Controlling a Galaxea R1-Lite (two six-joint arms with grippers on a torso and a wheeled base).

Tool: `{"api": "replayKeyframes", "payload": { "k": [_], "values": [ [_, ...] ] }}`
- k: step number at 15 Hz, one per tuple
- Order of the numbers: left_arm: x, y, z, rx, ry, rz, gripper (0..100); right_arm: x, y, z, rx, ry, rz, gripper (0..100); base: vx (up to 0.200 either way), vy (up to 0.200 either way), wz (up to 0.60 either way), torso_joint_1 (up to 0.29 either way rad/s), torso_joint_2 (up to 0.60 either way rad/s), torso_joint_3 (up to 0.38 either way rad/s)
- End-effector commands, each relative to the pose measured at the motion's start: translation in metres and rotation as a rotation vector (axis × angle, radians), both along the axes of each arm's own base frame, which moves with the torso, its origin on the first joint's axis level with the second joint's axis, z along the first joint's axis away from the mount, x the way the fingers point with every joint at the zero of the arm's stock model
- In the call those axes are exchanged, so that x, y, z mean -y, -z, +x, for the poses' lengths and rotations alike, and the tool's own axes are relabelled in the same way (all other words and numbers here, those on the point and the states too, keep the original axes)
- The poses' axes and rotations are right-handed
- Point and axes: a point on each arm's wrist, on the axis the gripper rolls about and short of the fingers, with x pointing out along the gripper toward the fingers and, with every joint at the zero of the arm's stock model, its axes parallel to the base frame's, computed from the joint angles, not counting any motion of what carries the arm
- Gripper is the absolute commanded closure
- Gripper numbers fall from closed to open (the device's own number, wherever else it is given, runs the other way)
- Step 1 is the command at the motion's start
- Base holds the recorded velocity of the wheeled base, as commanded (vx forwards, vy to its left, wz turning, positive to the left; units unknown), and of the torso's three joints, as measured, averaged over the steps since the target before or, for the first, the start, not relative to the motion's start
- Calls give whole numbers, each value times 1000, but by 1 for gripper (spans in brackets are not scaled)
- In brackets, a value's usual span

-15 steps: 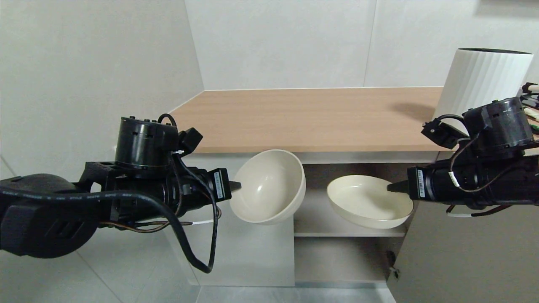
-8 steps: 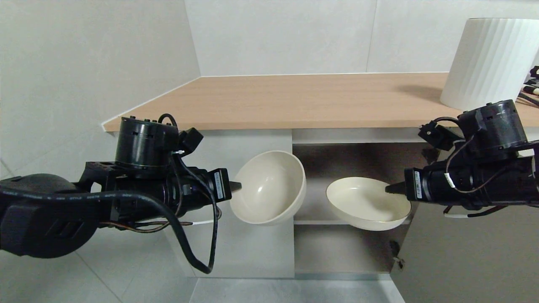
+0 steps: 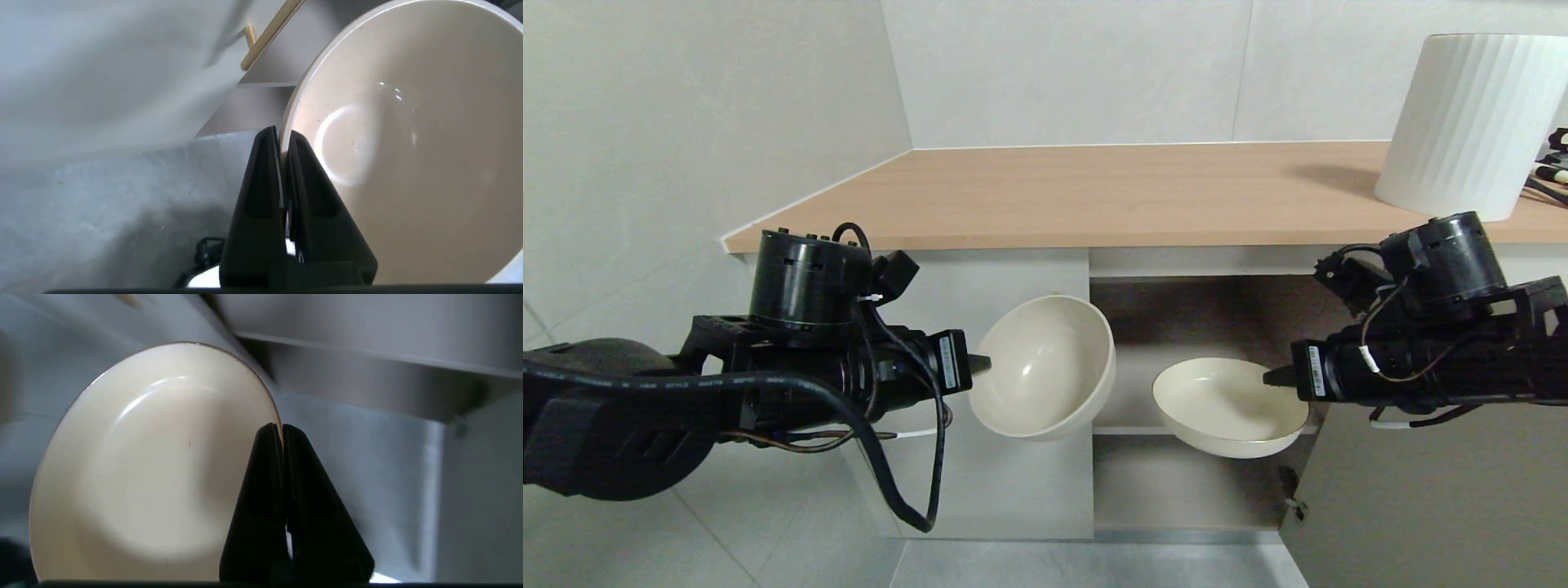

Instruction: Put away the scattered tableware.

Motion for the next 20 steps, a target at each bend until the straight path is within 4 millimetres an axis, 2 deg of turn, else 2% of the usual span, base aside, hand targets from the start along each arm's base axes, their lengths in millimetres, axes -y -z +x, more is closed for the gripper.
{"api": "replayKeyframes", "payload": {
  "k": [1, 6, 9, 11, 16, 20],
  "values": [
    [3, 7, 1, -13, 13, 22, 100, -10, 43, 28, -82, 47, -103, 100, 0, 0, 0, 0, 0, 0],
    [11, 29, 7, -53, 49, 100, 100, -28, 121, 81, -40, 194, -118, 100, 0, 0, 0, 0, 0, 0],
    [11, 30, 7, -55, 51, 102, 100, -23, 147, 99, -19, 239, -119, 100, 0, 0, 0, 0, 0, 0],
    [11, 30, 7, -56, 53, 102, 100, -15, 171, 117, 1, 329, -160, 100, 0, 0, 0, 0, 0, 0],
    [14, 34, 5, -68, 64, 108, 100, -8, 202, 146, 98, 440, -183, 100, 0, 0, 0, 0, 0, 0],
    [16, 37, 6, -76, 66, 114, 100, -8, 211, 163, 122, 472, -189, 100, 0, 0, 0, 0, 0, 0]
  ]
}}
